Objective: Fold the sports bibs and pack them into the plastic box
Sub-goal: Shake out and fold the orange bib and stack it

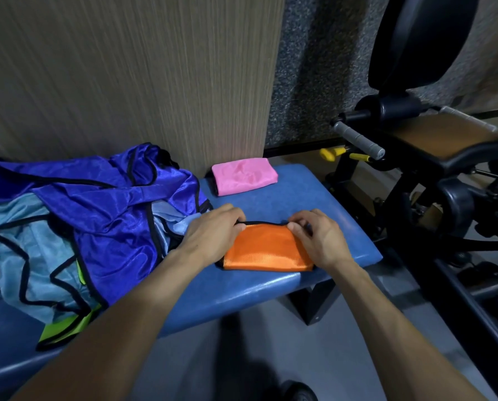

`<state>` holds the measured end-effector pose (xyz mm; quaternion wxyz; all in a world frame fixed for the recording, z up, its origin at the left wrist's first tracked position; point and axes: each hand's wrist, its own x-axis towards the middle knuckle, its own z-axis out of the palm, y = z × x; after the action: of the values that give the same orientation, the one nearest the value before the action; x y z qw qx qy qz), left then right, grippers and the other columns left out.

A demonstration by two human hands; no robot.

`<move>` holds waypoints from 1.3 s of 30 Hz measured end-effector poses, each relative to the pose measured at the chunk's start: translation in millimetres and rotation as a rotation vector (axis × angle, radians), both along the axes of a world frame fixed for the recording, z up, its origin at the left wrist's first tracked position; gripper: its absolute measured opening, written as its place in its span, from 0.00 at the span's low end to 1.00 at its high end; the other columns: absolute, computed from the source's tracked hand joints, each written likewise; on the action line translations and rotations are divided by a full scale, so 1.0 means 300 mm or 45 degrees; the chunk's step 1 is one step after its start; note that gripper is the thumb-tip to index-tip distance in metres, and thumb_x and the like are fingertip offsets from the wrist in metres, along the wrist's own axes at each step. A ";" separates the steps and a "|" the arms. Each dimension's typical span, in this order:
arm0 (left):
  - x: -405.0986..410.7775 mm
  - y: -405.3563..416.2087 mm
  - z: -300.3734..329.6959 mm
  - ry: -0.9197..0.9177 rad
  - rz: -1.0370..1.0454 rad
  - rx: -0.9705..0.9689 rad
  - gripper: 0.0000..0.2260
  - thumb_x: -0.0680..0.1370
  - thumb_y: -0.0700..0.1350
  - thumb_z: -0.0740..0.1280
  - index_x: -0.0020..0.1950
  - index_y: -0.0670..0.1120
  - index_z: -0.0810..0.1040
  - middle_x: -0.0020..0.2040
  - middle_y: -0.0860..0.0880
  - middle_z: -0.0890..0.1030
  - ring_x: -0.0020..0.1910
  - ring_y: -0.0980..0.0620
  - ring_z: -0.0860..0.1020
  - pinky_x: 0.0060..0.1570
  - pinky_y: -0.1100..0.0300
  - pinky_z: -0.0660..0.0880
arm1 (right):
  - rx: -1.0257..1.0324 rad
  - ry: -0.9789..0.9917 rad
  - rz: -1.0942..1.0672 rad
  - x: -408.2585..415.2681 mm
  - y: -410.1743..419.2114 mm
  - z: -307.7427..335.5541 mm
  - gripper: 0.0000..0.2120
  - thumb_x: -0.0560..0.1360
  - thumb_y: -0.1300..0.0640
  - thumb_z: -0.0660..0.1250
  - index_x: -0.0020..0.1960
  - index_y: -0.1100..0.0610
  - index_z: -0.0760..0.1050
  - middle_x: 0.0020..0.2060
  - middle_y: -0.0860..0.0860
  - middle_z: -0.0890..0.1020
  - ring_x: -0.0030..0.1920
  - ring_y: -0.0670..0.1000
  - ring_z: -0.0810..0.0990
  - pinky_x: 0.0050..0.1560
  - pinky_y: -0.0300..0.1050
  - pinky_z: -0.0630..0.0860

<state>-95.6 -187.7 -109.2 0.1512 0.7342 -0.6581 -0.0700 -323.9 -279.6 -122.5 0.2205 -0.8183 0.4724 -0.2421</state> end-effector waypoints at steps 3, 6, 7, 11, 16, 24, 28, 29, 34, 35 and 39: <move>0.015 -0.009 -0.009 0.050 -0.006 -0.045 0.07 0.84 0.51 0.61 0.54 0.54 0.78 0.52 0.58 0.77 0.51 0.54 0.77 0.52 0.49 0.76 | 0.028 -0.006 0.057 -0.007 -0.013 -0.003 0.07 0.80 0.46 0.68 0.54 0.46 0.81 0.47 0.44 0.76 0.48 0.47 0.76 0.49 0.45 0.72; 0.019 -0.010 -0.024 0.034 -0.014 -0.103 0.08 0.85 0.51 0.59 0.53 0.54 0.78 0.51 0.58 0.77 0.50 0.53 0.78 0.51 0.49 0.76 | -0.028 0.015 0.082 -0.003 -0.020 -0.014 0.06 0.80 0.44 0.67 0.52 0.45 0.80 0.46 0.43 0.75 0.47 0.46 0.76 0.48 0.47 0.74; 0.017 -0.008 -0.030 0.009 -0.021 -0.121 0.09 0.85 0.52 0.59 0.54 0.53 0.79 0.51 0.57 0.78 0.51 0.53 0.78 0.51 0.49 0.76 | -0.047 0.016 0.093 -0.002 -0.023 -0.017 0.06 0.80 0.45 0.67 0.52 0.45 0.80 0.46 0.43 0.75 0.47 0.46 0.75 0.48 0.47 0.75; 0.014 0.014 -0.062 -0.116 -0.021 -0.234 0.12 0.85 0.54 0.59 0.59 0.52 0.79 0.53 0.55 0.80 0.54 0.52 0.78 0.51 0.48 0.77 | -0.098 0.005 0.120 0.000 -0.026 -0.019 0.06 0.80 0.45 0.67 0.51 0.46 0.79 0.45 0.42 0.76 0.47 0.46 0.76 0.47 0.48 0.76; 0.022 0.012 -0.080 -0.054 0.014 -0.267 0.10 0.84 0.55 0.59 0.53 0.53 0.77 0.49 0.58 0.80 0.51 0.55 0.77 0.50 0.52 0.76 | -0.137 -0.002 0.138 0.003 -0.031 -0.022 0.05 0.79 0.46 0.70 0.51 0.47 0.80 0.45 0.43 0.78 0.47 0.46 0.77 0.48 0.46 0.75; 0.097 -0.081 -0.020 0.829 -0.028 0.133 0.08 0.83 0.49 0.66 0.46 0.53 0.80 0.43 0.56 0.82 0.43 0.59 0.78 0.51 0.60 0.74 | 0.176 -0.096 0.071 0.023 -0.047 -0.014 0.05 0.79 0.51 0.71 0.48 0.52 0.79 0.48 0.48 0.78 0.48 0.46 0.75 0.46 0.33 0.68; 0.093 -0.093 -0.031 0.903 0.004 0.078 0.07 0.83 0.49 0.66 0.47 0.51 0.81 0.43 0.55 0.82 0.44 0.59 0.79 0.50 0.61 0.74 | 0.150 -0.011 0.001 0.049 -0.046 -0.017 0.07 0.81 0.50 0.68 0.47 0.52 0.76 0.48 0.48 0.77 0.50 0.50 0.76 0.53 0.46 0.71; 0.090 -0.094 -0.037 0.892 0.011 0.055 0.07 0.83 0.49 0.66 0.48 0.51 0.80 0.44 0.54 0.82 0.45 0.58 0.79 0.50 0.60 0.75 | 0.134 0.015 -0.010 0.055 -0.046 -0.019 0.07 0.81 0.50 0.67 0.47 0.52 0.76 0.48 0.48 0.77 0.50 0.51 0.76 0.54 0.50 0.73; 0.097 -0.094 -0.042 0.699 -0.035 0.027 0.05 0.83 0.48 0.66 0.48 0.51 0.79 0.44 0.55 0.82 0.45 0.58 0.80 0.50 0.59 0.76 | 0.056 0.111 -0.038 0.070 -0.041 -0.023 0.10 0.82 0.49 0.64 0.45 0.53 0.73 0.48 0.51 0.77 0.51 0.56 0.77 0.55 0.59 0.74; 0.099 -0.092 -0.040 0.608 -0.056 0.038 0.05 0.83 0.49 0.66 0.48 0.51 0.79 0.44 0.56 0.82 0.45 0.58 0.80 0.49 0.60 0.76 | 0.053 0.130 -0.044 0.074 -0.038 -0.021 0.11 0.83 0.48 0.63 0.46 0.54 0.74 0.48 0.52 0.77 0.52 0.56 0.76 0.55 0.59 0.74; 0.110 -0.097 -0.042 0.226 -0.148 0.055 0.05 0.83 0.50 0.65 0.46 0.56 0.75 0.44 0.55 0.80 0.47 0.63 0.72 0.47 0.59 0.71 | -0.005 0.217 -0.086 0.093 -0.017 -0.005 0.12 0.82 0.47 0.62 0.51 0.55 0.76 0.51 0.53 0.78 0.55 0.57 0.75 0.55 0.58 0.74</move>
<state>-62.7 -216.9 -121.7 0.1886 0.6889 -0.6819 -0.1577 -296.1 -284.7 -124.0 0.1697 -0.8201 0.5162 -0.1796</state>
